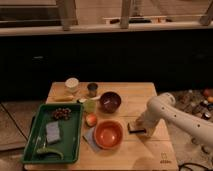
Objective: Place eraser in purple bowl
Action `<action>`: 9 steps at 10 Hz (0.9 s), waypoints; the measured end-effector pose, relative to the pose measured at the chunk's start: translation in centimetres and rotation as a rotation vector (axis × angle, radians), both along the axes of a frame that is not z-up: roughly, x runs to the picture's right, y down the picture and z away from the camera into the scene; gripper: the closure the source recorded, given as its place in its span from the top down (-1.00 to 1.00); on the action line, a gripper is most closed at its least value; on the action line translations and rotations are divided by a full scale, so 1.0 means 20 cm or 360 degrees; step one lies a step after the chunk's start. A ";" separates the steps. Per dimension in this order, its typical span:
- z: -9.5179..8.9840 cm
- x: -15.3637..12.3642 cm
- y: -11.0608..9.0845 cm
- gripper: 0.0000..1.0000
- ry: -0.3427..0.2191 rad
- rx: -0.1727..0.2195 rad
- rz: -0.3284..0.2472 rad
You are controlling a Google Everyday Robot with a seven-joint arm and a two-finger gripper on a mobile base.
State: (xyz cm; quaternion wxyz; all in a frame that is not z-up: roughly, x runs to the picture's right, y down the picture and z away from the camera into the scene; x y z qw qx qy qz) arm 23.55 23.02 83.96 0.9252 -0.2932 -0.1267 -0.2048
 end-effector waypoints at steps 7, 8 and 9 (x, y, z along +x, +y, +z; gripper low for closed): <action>0.01 0.04 -0.01 -1.00 0.0011 -0.0010 0.0020; -0.01 0.10 -0.03 -1.00 0.0015 -0.0020 0.0056; -0.01 0.15 -0.05 -1.00 0.0020 -0.0022 0.0077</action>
